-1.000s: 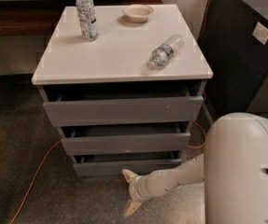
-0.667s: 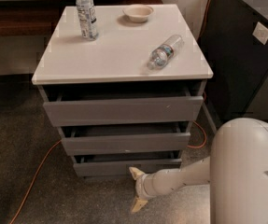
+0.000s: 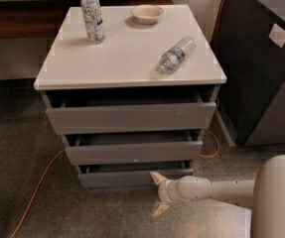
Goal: Place water bottle into bottom drawer
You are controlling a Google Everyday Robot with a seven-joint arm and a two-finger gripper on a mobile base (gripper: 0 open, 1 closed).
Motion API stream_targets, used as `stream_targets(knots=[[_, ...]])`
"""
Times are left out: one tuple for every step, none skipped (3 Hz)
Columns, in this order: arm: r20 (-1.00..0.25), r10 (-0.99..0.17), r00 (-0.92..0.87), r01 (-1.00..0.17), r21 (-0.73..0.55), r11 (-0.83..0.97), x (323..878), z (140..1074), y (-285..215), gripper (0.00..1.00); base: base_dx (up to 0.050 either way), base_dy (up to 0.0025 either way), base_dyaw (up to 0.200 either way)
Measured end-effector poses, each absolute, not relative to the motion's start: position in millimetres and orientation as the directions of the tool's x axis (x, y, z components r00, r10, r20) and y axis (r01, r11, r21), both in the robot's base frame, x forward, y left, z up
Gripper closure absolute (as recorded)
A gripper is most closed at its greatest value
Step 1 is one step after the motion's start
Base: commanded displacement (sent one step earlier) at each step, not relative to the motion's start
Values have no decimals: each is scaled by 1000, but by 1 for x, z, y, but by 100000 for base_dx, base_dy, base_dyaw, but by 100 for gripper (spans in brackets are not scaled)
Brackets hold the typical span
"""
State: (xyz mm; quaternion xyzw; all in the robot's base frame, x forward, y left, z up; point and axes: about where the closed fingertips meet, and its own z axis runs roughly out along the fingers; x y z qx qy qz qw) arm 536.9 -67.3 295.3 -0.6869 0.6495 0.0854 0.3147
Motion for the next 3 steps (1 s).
stream_targets(knots=[[-522,-843,133,-950,-310,42,559,271,-86,0,0,0,0],[-516,-850,109,-956,-289,53,580,245,-102,0,0,0,0],[-511,-856,80,-959,-273,73,600,223,-116,0,0,0,0]])
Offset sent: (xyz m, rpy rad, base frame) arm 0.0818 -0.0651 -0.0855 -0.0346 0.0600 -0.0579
